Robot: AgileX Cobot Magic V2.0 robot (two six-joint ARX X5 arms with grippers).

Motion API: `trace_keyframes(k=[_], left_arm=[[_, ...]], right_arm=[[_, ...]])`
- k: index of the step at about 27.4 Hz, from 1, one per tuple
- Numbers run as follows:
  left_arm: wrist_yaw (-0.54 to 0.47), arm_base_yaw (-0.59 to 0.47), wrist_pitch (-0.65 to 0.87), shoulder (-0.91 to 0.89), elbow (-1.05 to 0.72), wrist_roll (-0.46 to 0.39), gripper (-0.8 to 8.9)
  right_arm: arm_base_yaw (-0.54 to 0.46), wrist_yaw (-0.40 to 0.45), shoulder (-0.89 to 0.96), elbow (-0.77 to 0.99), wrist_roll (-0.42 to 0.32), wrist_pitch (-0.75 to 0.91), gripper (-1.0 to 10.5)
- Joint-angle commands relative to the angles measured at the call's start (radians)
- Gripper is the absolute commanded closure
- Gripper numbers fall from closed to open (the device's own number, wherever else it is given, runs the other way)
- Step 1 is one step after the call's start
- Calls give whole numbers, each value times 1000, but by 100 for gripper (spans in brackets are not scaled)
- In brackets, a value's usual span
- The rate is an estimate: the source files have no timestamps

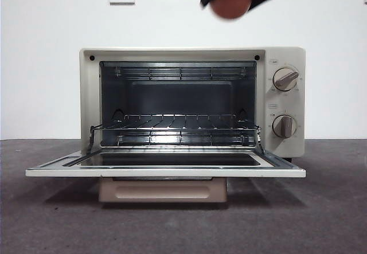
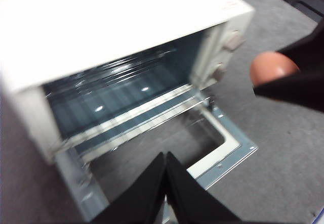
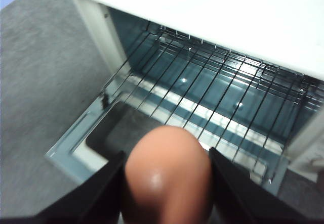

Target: Eggoven

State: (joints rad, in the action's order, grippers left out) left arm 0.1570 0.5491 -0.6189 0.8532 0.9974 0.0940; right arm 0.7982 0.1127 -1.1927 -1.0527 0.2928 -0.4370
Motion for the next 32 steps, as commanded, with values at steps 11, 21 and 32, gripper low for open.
trace_keyframes(k=[11,21,32], left_arm=[[225,-236,-36,-257,-187,33,807],[241,-270,-97,-311,-211,38,807],[241,-269,-106,-312,-211,42,807]], right_arm=[[-96,-103,-323,-11,60,247,944],[-115,-56,-465,-11,67,376,943],[-93,39,-500,-11,63,359,911]])
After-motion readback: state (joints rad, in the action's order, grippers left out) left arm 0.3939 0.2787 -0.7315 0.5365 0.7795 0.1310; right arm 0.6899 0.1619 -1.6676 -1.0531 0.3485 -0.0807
